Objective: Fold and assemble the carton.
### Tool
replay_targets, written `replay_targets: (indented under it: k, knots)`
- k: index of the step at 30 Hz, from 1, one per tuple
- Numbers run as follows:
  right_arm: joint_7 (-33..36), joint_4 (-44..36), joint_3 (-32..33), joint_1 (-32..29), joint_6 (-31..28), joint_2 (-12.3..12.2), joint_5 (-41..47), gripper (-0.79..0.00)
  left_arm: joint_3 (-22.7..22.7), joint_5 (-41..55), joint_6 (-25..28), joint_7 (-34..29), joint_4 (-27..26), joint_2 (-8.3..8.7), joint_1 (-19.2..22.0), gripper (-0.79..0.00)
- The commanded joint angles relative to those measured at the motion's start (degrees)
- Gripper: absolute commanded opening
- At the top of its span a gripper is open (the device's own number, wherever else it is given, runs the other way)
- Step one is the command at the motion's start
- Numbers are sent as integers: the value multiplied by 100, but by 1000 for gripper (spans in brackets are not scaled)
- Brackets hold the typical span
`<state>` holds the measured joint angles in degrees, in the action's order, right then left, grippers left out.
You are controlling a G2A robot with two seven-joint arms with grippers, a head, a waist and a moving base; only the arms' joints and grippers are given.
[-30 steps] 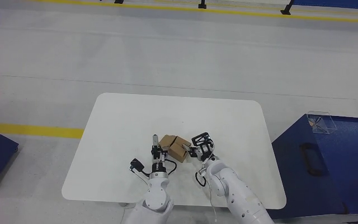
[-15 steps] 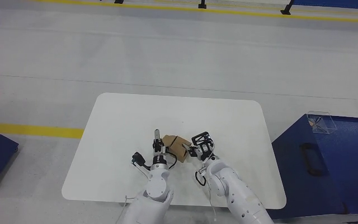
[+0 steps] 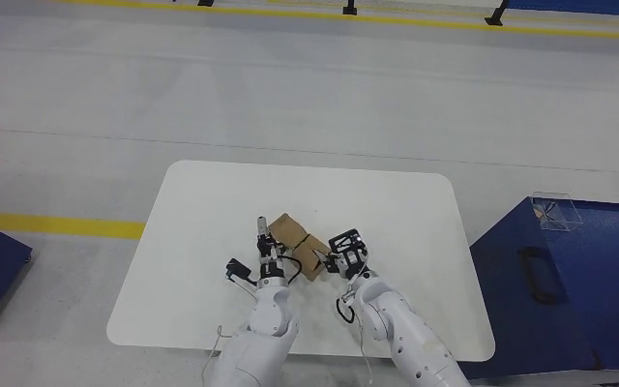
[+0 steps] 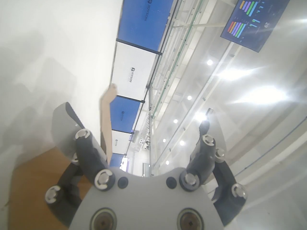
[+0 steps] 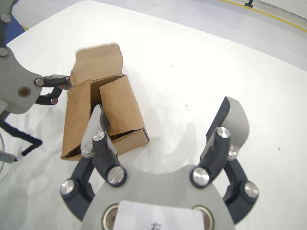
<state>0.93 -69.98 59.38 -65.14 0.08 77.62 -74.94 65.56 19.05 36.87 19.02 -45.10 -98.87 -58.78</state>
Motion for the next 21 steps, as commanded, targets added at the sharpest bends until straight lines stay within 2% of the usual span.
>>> replay_targets:
  k: [1,8,11,21]
  knots:
    - [4,4,5,1,2,5,-10,0,26,101,258,-187,-58,-5,-50,0]
    - [-8,4,61,-15,47,22,-13,0,42,222,603,-1167,-218,23,-246,0]
    - [-36,-16,118,-25,84,23,-5,0,56,180,705,-1264,-302,28,-347,0]
    - [-74,-170,577,-50,222,-35,-3,0,-3,8,414,-1232,-631,3,-591,0]
